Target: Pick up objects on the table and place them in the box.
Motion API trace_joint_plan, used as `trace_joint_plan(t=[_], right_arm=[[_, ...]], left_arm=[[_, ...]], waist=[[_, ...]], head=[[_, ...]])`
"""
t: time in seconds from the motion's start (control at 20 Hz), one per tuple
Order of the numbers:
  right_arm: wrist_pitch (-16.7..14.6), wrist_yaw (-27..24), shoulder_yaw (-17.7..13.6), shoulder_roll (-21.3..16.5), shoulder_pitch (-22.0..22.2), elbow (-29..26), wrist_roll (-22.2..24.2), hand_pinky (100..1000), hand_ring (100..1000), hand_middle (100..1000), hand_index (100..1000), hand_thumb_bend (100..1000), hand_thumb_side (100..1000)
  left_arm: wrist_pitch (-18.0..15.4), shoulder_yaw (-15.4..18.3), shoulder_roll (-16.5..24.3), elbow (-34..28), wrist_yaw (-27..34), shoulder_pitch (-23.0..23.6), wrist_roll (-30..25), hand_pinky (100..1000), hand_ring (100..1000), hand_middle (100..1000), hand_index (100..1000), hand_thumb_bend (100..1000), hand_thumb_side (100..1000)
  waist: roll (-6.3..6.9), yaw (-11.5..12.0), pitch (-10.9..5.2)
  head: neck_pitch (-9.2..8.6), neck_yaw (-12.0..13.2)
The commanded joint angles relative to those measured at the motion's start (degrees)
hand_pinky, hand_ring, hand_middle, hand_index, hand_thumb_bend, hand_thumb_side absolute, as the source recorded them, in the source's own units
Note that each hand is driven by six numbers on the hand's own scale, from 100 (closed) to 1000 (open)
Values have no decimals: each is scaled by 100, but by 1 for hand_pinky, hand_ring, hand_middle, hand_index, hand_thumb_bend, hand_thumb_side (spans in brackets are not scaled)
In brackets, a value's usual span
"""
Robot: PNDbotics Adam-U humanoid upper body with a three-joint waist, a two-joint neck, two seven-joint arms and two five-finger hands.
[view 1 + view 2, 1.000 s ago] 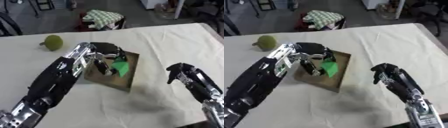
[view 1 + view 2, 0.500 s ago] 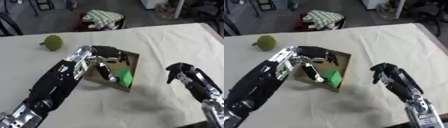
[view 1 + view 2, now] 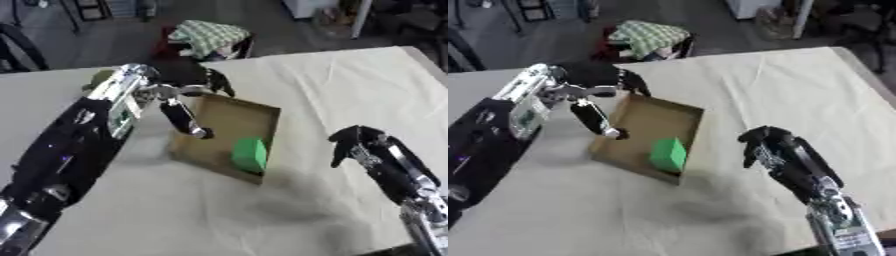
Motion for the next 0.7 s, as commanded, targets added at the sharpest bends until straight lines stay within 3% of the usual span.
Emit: trace_joint_plan(t=[0.05, 0.25, 0.5, 0.55, 0.7], right_arm=[[-5, 10, -42, -93, -35, -48, -19, 456, 432, 434, 640, 100, 626], [-9, 13, -45, -95, -32, -50, -20, 455, 432, 434, 640, 100, 625], [-10, 12, -47, -80, -29, -49, -27, 455, 432, 434, 640, 100, 627], [-11, 10, -42, -75, -36, -51, -23, 455, 432, 434, 640, 100, 627], [-11, 0, -24, -58, -63, -58, -5, 455, 432, 433, 640, 100, 629]], left_arm=[[297, 442, 380, 241, -266, -150, 45, 793, 792, 846, 927, 450, 356], [681, 893, 450, 820, -650, -173, 227, 787, 788, 845, 925, 437, 333], [1168, 1509, 412, 1579, -1137, -242, 693, 765, 769, 826, 905, 350, 258], [1407, 1639, 361, 1718, -1322, -265, 867, 760, 764, 821, 902, 338, 246], [2529, 1845, 82, 2074, -2113, -327, 1769, 756, 759, 815, 900, 322, 208]], waist=[[0, 23, -91], [-10, 30, -88], [-34, 16, -72], [-39, 1, -63], [-52, -55, -22]], head=[[-22, -41], [-32, -49], [-42, -45], [-48, -35], [-82, -8]])
